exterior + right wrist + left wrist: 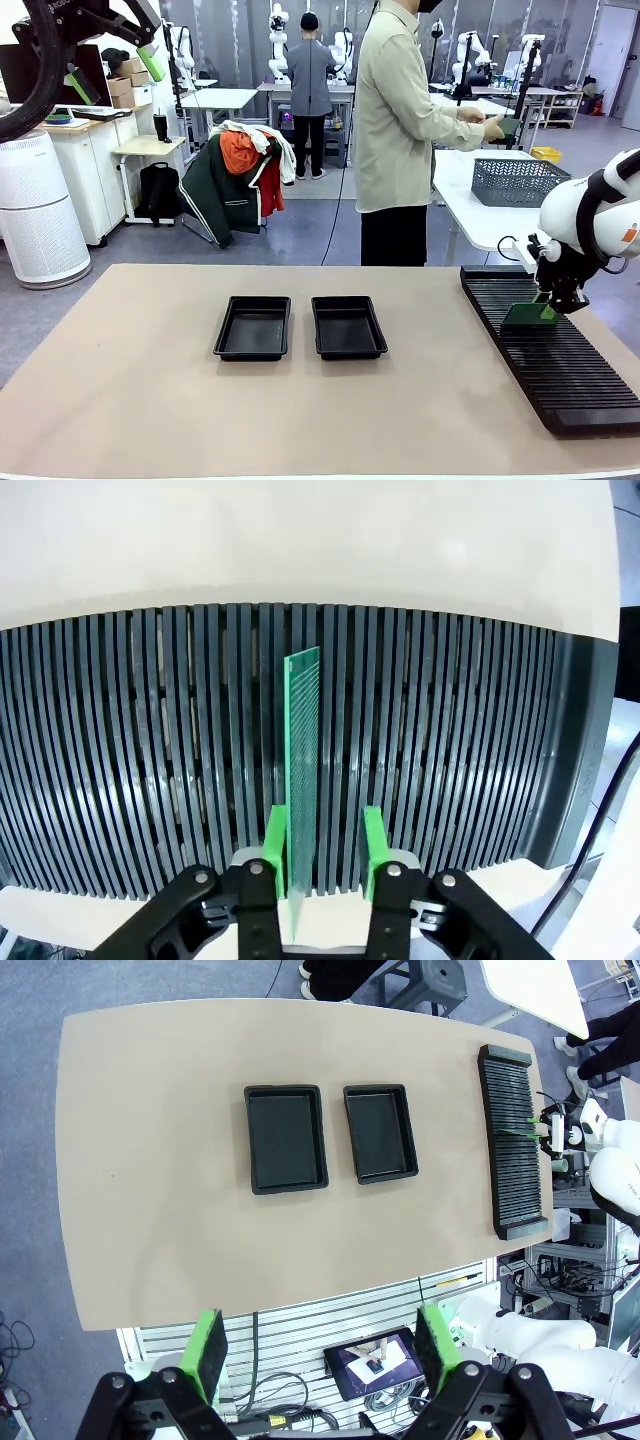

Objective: Inspect and transfer BCBs to ESD trays.
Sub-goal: Pick up the Blank PCB from the PCB Rack and place it in the left ESD tray.

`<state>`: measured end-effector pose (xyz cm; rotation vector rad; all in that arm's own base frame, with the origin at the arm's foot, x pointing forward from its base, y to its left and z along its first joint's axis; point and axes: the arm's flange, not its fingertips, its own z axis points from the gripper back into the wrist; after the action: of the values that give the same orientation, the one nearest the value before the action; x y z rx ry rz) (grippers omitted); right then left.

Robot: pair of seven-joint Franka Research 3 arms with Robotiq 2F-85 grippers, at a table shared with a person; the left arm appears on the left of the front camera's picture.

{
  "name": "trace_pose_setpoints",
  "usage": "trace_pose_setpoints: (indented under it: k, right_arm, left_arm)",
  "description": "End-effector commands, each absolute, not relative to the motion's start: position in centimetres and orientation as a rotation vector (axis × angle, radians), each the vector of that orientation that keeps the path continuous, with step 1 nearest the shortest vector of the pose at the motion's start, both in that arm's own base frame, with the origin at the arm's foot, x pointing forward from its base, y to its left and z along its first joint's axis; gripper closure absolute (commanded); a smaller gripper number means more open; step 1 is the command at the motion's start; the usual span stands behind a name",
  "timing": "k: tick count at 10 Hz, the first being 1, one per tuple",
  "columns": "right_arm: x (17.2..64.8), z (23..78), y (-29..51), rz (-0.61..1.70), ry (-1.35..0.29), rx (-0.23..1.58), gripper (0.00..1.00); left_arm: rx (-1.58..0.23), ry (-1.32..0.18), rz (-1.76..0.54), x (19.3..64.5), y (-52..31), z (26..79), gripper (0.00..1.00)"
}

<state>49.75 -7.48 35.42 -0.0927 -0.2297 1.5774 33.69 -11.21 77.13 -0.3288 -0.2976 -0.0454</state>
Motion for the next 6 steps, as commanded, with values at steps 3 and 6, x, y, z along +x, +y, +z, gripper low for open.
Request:
trace_pose_setpoints:
  k: [3,6]
  right_arm:
    - [50.19,35.11,-8.09,1.628,-0.249,-0.06,0.79]
    - [50.23,35.25,-7.99,1.632,-0.227,-0.054,0.91]
  left_arm:
    - [-0.329,-0.297,-0.046,33.64,-11.2,77.1,0.0]
    - [-0.329,-0.297,-0.046,33.64,-11.2,77.1,0.0]
